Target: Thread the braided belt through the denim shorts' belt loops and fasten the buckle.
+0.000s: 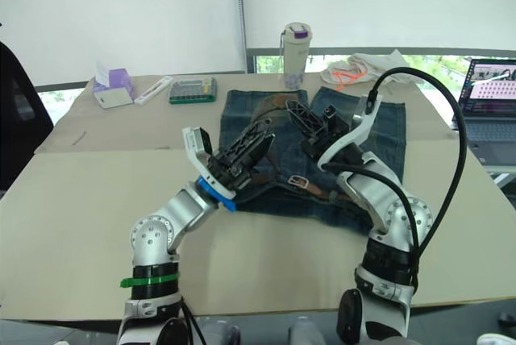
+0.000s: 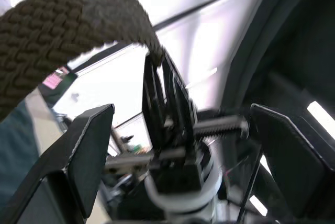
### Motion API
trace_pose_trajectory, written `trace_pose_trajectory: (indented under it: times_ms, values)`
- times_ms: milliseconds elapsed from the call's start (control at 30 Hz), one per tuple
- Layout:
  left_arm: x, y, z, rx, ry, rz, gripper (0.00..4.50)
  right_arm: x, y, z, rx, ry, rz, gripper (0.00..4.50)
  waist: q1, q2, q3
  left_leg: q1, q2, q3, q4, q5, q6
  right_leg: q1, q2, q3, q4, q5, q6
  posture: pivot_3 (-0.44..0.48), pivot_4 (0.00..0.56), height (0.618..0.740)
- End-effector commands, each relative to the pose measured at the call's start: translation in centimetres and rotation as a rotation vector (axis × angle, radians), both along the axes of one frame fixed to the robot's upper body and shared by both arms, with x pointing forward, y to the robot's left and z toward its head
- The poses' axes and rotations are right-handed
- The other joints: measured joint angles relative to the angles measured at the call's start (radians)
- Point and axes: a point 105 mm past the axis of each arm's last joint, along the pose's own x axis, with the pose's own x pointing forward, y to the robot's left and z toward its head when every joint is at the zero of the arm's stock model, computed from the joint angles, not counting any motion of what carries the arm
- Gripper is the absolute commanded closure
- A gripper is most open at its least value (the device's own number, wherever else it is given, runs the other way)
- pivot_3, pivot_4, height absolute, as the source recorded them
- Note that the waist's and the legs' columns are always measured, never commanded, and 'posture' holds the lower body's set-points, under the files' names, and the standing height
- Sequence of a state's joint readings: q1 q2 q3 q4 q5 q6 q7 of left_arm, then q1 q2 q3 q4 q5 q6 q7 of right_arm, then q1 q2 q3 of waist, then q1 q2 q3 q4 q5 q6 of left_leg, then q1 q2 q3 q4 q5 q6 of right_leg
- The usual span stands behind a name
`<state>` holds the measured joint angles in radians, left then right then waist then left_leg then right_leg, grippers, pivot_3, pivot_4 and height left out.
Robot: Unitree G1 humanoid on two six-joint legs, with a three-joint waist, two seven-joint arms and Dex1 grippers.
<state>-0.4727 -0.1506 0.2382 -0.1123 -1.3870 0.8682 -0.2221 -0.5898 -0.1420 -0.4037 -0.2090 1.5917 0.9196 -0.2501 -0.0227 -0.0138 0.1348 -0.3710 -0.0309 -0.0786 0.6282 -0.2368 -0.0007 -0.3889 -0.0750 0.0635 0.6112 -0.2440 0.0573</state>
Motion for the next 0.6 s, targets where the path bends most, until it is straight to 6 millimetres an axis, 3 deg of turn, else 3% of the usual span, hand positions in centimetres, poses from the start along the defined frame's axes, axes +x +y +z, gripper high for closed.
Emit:
trace_pose_trajectory:
  times_ms: [33,267,600]
  values:
    - [0.5,0.6,0.8,-0.061,0.035,0.018,0.06,-0.9,0.1,1.1,0.015,-0.067,0.008,4.5,0.001,0.0,0.0,0.0,0.0,0.0,0.0,0.0,0.0,0.0,0.0,0.0,0.0,0.0,0.0,0.0,0.15,0.74]
    - [1.4,1.0,0.5,-0.113,0.116,0.048,0.06,-1.3,0.0,0.2,-0.001,-0.051,0.02,4.5,0.007,0.0,0.0,0.0,-0.002,0.001,0.0,0.0,0.0,0.0,-0.001,0.0,-0.001,0.0,0.0,0.0,0.15,0.74]
    - [1.3,-0.1,0.1,-0.113,0.16,0.021,3.29,-1.9,0.4,-1.5,-0.098,-0.025,0.059,4.5,0.006,-0.001,0.0,0.0,-0.002,0.002,0.0,0.0,0.0,0.0,-0.001,0.0,-0.001,0.0,0.0,0.0,0.15,0.74]
